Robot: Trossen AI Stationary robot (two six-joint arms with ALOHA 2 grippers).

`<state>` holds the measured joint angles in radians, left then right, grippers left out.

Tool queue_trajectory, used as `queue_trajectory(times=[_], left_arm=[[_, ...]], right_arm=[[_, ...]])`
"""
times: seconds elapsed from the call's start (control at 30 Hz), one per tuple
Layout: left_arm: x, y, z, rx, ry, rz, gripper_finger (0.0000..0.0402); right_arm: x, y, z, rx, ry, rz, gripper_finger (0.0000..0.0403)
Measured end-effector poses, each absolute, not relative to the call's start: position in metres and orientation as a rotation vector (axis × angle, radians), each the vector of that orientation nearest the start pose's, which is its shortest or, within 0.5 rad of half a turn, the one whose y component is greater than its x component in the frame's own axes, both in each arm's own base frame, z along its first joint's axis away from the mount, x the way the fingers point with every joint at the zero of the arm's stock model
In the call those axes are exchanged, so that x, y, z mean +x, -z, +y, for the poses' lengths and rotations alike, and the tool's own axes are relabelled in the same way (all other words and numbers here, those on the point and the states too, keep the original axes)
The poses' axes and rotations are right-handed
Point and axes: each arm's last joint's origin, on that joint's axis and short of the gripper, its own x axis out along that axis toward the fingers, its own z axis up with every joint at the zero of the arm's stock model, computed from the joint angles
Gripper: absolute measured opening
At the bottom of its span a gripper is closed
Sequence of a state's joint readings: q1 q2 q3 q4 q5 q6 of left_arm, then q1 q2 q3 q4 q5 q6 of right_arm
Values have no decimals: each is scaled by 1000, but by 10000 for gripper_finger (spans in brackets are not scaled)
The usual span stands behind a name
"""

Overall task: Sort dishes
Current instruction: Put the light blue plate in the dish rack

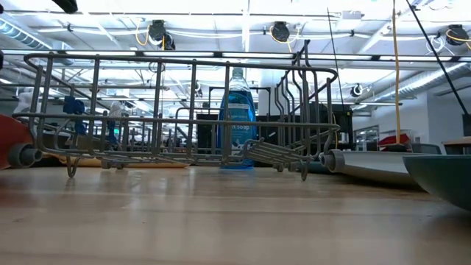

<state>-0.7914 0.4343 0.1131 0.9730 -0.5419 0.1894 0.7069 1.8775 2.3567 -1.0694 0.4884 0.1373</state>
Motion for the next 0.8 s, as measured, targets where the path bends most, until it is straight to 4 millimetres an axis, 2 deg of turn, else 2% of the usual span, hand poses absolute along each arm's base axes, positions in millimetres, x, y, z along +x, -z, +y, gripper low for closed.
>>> queue_trajectory(times=[0.3,0.53,0.67,0.8], left_arm=[[82,-260,-67,-212,298,-596,137],[82,-260,-67,-210,299,-593,137],[82,-261,-66,-214,298,-598,137],[82,-261,-66,-214,298,-599,137]], right_arm=[[316,-464,187,-210,-197,583,2],[347,-466,153,-154,-56,504,2],[378,-452,144,-58,18,474,2],[405,-427,140,51,187,485,2]])
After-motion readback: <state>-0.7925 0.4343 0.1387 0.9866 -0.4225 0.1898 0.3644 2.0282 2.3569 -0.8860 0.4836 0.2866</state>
